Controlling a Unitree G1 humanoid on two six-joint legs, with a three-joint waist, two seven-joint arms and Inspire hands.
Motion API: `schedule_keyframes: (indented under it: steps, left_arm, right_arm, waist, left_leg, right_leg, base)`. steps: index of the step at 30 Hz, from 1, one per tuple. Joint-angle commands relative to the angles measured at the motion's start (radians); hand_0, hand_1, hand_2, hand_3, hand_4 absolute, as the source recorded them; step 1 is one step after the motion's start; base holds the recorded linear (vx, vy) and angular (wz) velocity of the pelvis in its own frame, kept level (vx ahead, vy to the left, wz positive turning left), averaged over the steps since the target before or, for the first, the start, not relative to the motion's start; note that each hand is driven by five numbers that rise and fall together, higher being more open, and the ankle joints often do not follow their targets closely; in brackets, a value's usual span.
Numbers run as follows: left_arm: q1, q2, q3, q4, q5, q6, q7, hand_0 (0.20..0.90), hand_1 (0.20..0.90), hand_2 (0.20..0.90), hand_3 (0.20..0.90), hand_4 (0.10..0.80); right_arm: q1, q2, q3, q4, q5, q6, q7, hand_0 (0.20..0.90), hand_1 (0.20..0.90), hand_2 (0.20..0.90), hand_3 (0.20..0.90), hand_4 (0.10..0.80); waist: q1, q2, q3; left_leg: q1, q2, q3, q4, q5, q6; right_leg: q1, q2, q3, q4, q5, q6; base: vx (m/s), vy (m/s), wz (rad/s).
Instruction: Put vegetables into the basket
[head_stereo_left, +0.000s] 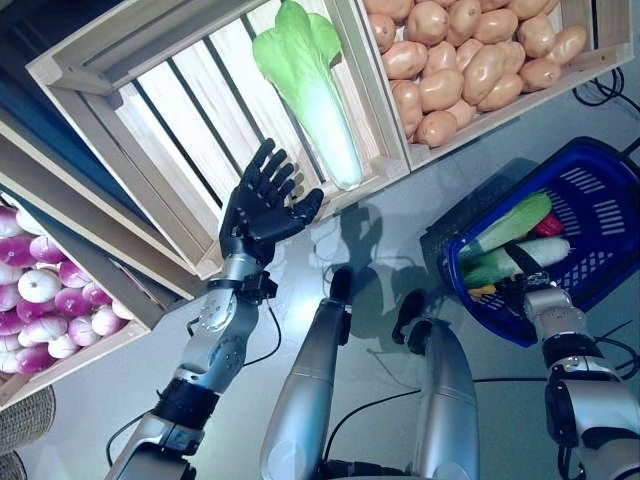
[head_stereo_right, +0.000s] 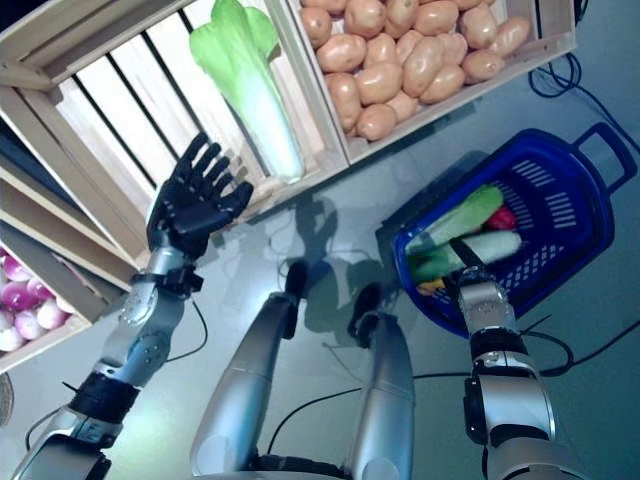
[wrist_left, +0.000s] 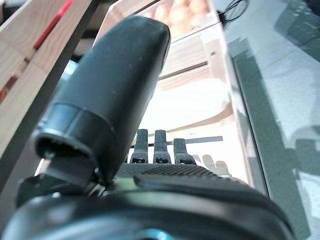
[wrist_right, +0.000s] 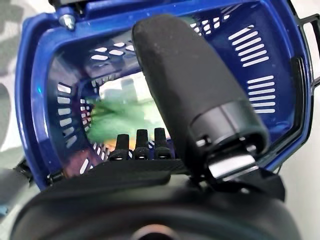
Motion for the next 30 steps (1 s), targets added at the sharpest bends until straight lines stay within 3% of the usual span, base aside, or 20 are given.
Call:
schedule_keyframes:
  steps: [1,4,7,8,14,17,22,27,30]
  left_arm:
    - [-0.038,0.027,0.093,-0.178,0.13,-0.085,-0.038,0.9,0.9,0.9,0.9,0.8]
    - [-0.049,0.066,0.119,-0.165,0.292,-0.064,0.07,0.9,0.9,0.9,0.9,0.8]
    - [-0.074,0.154,0.151,-0.132,0.578,-0.018,0.207,0.9,0.9,0.9,0.9,0.8]
    - [-0.074,0.155,0.151,-0.132,0.579,-0.018,0.208,0.9,0.9,0.9,0.9,0.8]
    - [-0.121,0.38,0.166,-0.088,0.942,0.091,0.253,0.9,0.9,0.9,0.9,0.8]
    - [-0.131,0.437,0.158,-0.066,1.025,0.124,0.264,0.9,0.9,0.9,0.9,0.8]
    - [-0.151,0.538,0.106,-0.028,1.314,0.184,0.297,0.9,0.9,0.9,0.9,0.8]
    - [-0.201,0.605,0.023,-0.012,1.449,0.187,0.279,0.9,0.9,0.9,0.9,0.8]
    - [-0.27,0.644,-0.061,0.021,1.455,0.164,0.269,0.9,0.9,0.9,0.9,0.8]
  right_arm:
    - [0.087,-0.028,-0.002,-0.094,0.077,-0.061,0.124,0.9,0.9,0.9,0.9,0.8]
    - [0.126,-0.005,0.016,-0.116,0.07,-0.06,0.191,0.9,0.9,0.9,0.9,0.8]
    - [0.181,0.018,0.057,-0.193,0.033,-0.069,0.256,0.9,0.9,0.9,0.9,0.8]
    - [0.182,0.019,0.057,-0.195,0.033,-0.069,0.255,0.9,0.9,0.9,0.9,0.8]
    - [0.299,0.037,0.132,-0.335,0.013,-0.067,0.366,0.9,0.9,0.9,0.9,0.8]
    - [0.33,0.046,0.151,-0.362,-0.019,-0.071,0.394,0.9,0.9,0.9,0.9,0.8]
    - [0.353,0.036,0.185,-0.417,-0.006,-0.083,0.384,0.9,0.9,0.9,0.9,0.8]
    - [0.348,0.02,0.202,-0.414,0.003,-0.074,0.374,0.9,0.9,0.9,0.9,0.8]
    - [0.329,0.008,0.21,-0.4,0.008,-0.062,0.372,0.9,0.9,0.9,0.9,0.8]
  waist:
    - [-0.012,0.05,-0.004]
    - [-0.024,0.052,-0.004]
    - [-0.041,0.048,-0.004]
    - [-0.041,0.047,-0.004]
    - [-0.075,0.044,-0.004]
    - [-0.081,0.044,-0.004]
    - [-0.092,0.047,-0.004]
    - [-0.1,0.05,-0.004]
    - [-0.111,0.052,-0.004]
  left_leg:
    - [0.095,-0.032,0.059,0.043,-0.15,0.005]
    - [0.123,-0.025,0.067,0.008,-0.134,0.0]
    - [0.141,-0.019,0.073,-0.019,-0.119,-0.002]
    - [0.142,-0.019,0.073,-0.02,-0.119,-0.002]
    - [0.162,-0.003,0.088,-0.062,-0.094,-0.021]
    - [0.164,0.0,0.093,-0.073,-0.09,-0.025]
    - [0.161,0.008,0.108,-0.088,-0.082,-0.032]
    - [0.164,0.014,0.118,-0.092,-0.08,-0.036]
    - [0.164,0.021,0.126,-0.093,-0.078,-0.038]
  right_leg:
    - [0.082,0.036,-0.02,-0.005,0.039,-0.001]
    - [0.102,0.045,-0.009,-0.021,0.044,0.001]
    - [0.119,0.057,0.001,-0.048,0.051,0.001]
    - [0.12,0.057,0.001,-0.049,0.051,0.001]
    - [0.148,0.068,0.012,-0.105,0.063,-0.003]
    - [0.15,0.068,0.016,-0.12,0.065,-0.003]
    - [0.146,0.057,0.01,-0.136,0.069,-0.005]
    - [0.143,0.048,0.003,-0.139,0.074,-0.003]
    - [0.138,0.046,0.005,-0.134,0.074,-0.003]
  base:
    - [0.027,0.098,-0.05]
    - [0.012,0.059,-0.1]
    - [-0.011,0.046,-0.11]
    - [-0.007,0.032,-0.01]
    - [-0.009,0.055,-0.05]
    - [-0.02,0.02,-0.04]
    - [-0.024,0.008,-0.02]
    - [0.0,0.0,0.0]
    - [0.0,0.0,0.0]
